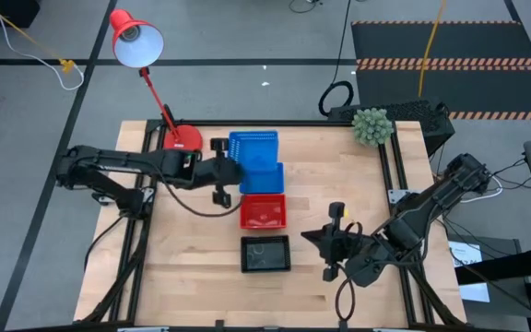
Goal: Stack baskets by color
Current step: Stack the bottom blue bin on the top stacked blue bins
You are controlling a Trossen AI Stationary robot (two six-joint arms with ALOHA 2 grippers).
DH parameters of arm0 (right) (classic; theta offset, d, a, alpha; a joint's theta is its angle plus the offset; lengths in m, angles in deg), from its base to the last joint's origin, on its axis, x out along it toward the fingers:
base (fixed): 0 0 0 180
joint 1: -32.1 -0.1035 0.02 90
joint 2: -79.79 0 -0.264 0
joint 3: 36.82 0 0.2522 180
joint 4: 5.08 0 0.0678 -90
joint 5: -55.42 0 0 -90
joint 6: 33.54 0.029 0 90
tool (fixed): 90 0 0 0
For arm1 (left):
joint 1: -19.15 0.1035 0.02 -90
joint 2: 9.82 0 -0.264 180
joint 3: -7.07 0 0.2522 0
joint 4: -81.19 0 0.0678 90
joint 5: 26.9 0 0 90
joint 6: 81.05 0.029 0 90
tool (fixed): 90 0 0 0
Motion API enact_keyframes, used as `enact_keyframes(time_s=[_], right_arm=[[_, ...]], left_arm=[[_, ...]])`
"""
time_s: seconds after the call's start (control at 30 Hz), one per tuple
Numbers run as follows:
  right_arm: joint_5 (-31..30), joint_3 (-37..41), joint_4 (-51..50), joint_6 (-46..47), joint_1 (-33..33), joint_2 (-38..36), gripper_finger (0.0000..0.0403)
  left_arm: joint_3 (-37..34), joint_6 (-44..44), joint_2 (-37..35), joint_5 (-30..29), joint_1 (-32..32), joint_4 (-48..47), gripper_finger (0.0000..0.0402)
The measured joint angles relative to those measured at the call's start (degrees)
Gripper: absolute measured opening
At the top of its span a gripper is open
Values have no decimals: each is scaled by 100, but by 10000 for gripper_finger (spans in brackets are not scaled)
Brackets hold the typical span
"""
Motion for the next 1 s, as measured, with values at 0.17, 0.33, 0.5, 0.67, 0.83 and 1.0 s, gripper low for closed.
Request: enact_keyframes(time_s=[0.17,0.33,0.5,0.67,0.83,1.0], right_arm=[[0,-4,-1077,673,-11,-163,0],[7,-4,-1845,1369,-15,-282,0],[7,-4,-1952,1236,-5,-400,0],[10,-4,-1940,1157,-1,-423,0],[20,-4,-2070,1021,-20,-423,0],[11,-4,-2248,981,-11,-423,0]], left_arm=[[-238,-57,0,561,192,671,8],[-283,-292,252,606,156,662,15],[-283,-408,651,487,24,690,9],[-283,-535,802,339,8,820,21],[-283,-797,804,341,23,837,8],[-283,-1234,838,345,-24,852,20]])
